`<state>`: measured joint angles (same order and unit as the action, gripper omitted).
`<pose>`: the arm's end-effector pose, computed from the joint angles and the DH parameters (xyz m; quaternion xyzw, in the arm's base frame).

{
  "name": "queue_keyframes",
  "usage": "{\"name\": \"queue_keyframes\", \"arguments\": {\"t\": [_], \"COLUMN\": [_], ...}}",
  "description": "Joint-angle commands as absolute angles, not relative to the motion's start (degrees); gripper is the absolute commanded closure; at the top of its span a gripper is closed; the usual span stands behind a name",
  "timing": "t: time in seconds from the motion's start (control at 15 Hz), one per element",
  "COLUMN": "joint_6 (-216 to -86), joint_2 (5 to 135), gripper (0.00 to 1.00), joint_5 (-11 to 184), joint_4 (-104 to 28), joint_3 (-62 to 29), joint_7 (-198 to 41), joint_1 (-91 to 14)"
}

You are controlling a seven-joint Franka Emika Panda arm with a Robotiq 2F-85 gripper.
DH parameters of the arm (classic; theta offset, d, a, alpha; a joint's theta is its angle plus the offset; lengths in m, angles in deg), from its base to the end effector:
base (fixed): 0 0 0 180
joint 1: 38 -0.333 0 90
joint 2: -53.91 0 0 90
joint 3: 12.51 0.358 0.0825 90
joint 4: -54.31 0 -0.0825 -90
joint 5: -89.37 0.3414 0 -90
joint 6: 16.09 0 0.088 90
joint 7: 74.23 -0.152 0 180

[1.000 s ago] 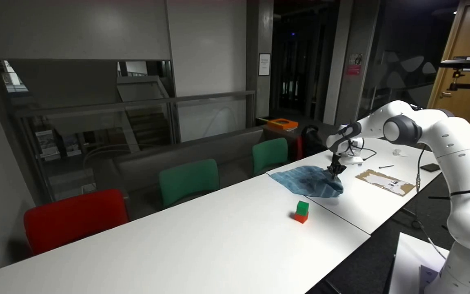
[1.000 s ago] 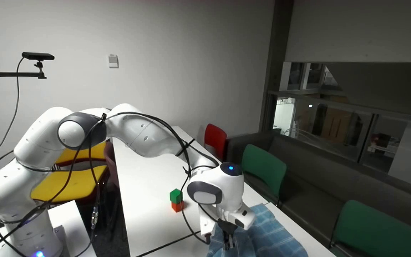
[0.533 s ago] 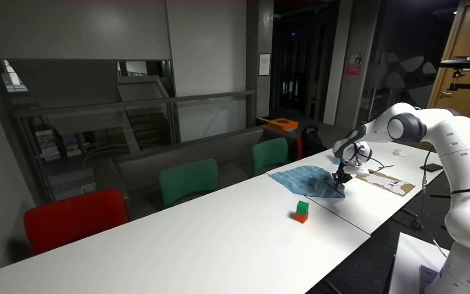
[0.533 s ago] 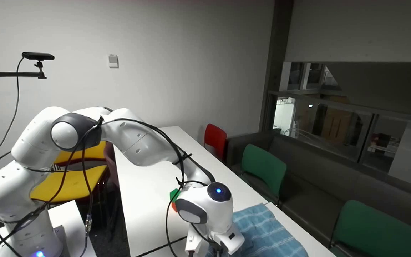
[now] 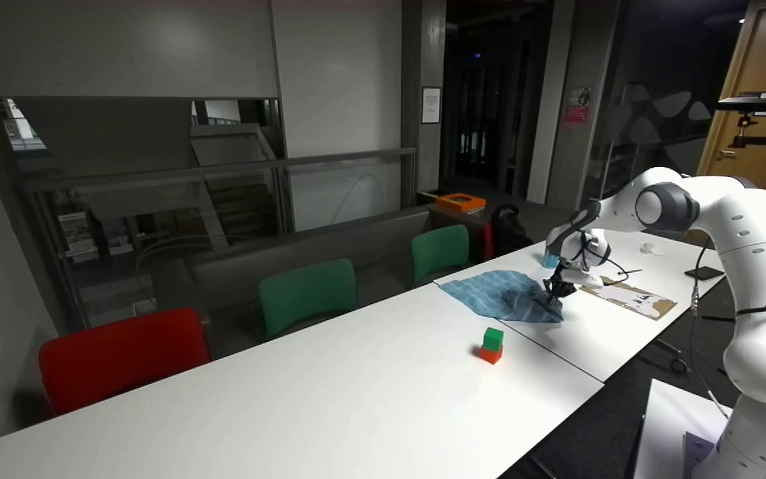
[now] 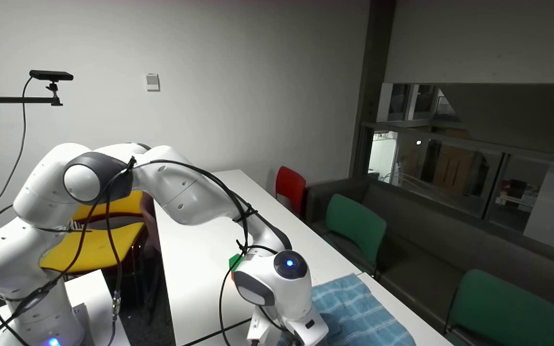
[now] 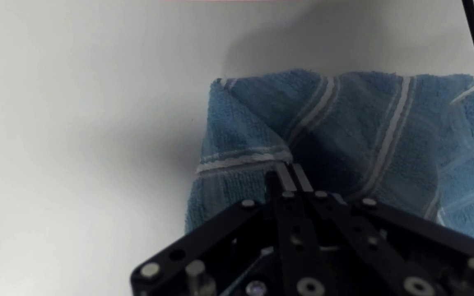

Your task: Unfold the blue towel

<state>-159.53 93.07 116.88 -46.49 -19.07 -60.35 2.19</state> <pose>0.4729 -0.4775 0.2071 -0.8890 0.4422 -0.0884 0.0792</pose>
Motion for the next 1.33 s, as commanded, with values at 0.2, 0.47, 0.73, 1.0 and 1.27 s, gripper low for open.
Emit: {"name": "queue_keyframes", "arguments": {"t": [0.2, 0.47, 0.73, 1.0, 1.27], "joint_6": [-168.82, -171.15, -169.35, -169.32, -169.32], "joint_2": [86.89, 85.54, 88.2, 87.68, 87.68], "gripper": [1.0, 1.0, 0.99, 0.99, 1.0], "joint_5": [120.71, 123.0, 120.8, 120.91, 120.91], "joint_4": [-56.86, -59.26, -56.01, -56.43, -56.52], "joint_3": [-17.47, -15.92, -16.37, -16.08, -16.07], "joint_7": [-59.44, -59.44, -60.89, -60.82, -60.82], "joint_1": [5.56, 7.25, 6.49, 6.44, 6.54]}}
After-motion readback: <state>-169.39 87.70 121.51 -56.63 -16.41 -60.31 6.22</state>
